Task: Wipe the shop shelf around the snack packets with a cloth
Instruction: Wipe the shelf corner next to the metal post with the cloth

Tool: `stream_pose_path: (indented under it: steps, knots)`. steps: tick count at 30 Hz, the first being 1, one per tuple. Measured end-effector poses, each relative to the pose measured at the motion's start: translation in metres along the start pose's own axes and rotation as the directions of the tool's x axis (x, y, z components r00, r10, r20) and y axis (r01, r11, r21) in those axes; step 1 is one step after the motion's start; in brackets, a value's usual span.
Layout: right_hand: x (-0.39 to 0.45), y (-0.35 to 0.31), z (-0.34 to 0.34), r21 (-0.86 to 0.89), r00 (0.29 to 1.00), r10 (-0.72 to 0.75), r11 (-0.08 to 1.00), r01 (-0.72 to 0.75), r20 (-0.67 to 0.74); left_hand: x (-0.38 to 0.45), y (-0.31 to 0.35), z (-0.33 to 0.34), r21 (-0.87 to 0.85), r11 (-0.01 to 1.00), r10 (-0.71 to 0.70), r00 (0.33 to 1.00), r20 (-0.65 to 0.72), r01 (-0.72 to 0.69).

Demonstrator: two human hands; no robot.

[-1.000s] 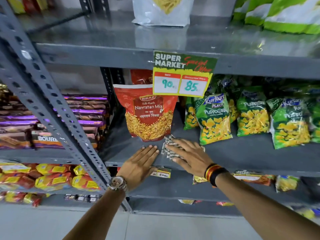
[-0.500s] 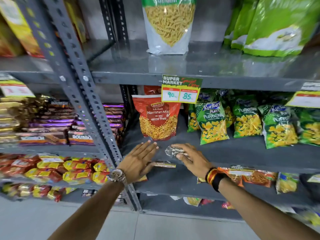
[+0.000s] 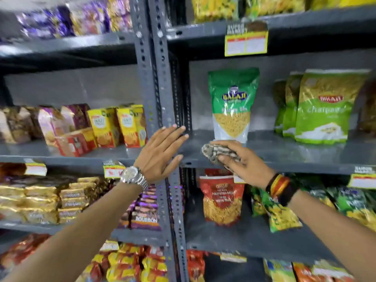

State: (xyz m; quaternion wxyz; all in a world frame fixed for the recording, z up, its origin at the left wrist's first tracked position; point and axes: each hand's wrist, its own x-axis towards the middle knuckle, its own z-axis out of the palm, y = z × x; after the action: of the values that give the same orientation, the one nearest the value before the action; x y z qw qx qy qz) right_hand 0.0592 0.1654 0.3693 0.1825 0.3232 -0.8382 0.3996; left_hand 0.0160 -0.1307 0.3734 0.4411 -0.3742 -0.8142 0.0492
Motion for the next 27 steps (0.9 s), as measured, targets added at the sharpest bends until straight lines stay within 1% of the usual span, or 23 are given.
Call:
stream_pose_path:
  steps: [2,4,8,11,14,17,19,24,27]
  knots:
    - [0.039,0.004,-0.004,-0.059,0.999,0.002,0.998,-0.004,-0.037,0.028,-0.024,-0.009,0.084,0.996,0.014,1.000,0.023,-0.016]
    - [0.075,0.011,-0.007,-0.135,0.998,0.036,0.990,-0.044,-0.060,0.050,-0.044,-0.013,0.149,0.988,0.033,0.998,0.047,-0.039]
    - [0.132,0.026,-0.004,-0.257,0.990,0.123,0.957,-0.135,-0.064,0.083,-0.075,-0.010,0.260,0.960,0.093,0.994,0.051,-0.104]
    - [0.162,0.033,0.009,-0.330,0.994,0.101,0.938,-0.107,-0.035,0.095,-0.088,0.000,0.331,0.935,0.110,0.991,0.073,-0.128]
    - [0.186,0.047,0.024,-0.341,0.998,0.063,0.938,-0.061,-0.006,0.095,-0.094,0.017,0.424,0.898,0.103,0.992,0.066,-0.122]
    - [0.210,0.072,0.039,-0.336,0.999,0.025,0.942,-0.015,0.025,0.095,-0.096,0.023,0.444,0.888,0.115,0.993,0.027,-0.115]
    - [0.230,0.091,0.048,-0.364,0.999,0.011,0.931,0.008,0.051,0.094,-0.096,0.023,0.450,0.886,0.116,0.993,0.011,-0.108]
    - [0.280,0.133,0.068,-0.379,0.991,0.126,0.920,-0.100,0.044,0.096,-0.098,0.026,0.463,0.881,0.121,0.993,-0.015,-0.100]
    - [0.302,0.157,0.074,-0.439,0.982,0.183,0.886,-0.147,0.040,0.096,-0.099,0.029,0.464,0.880,0.134,0.990,-0.034,-0.103]
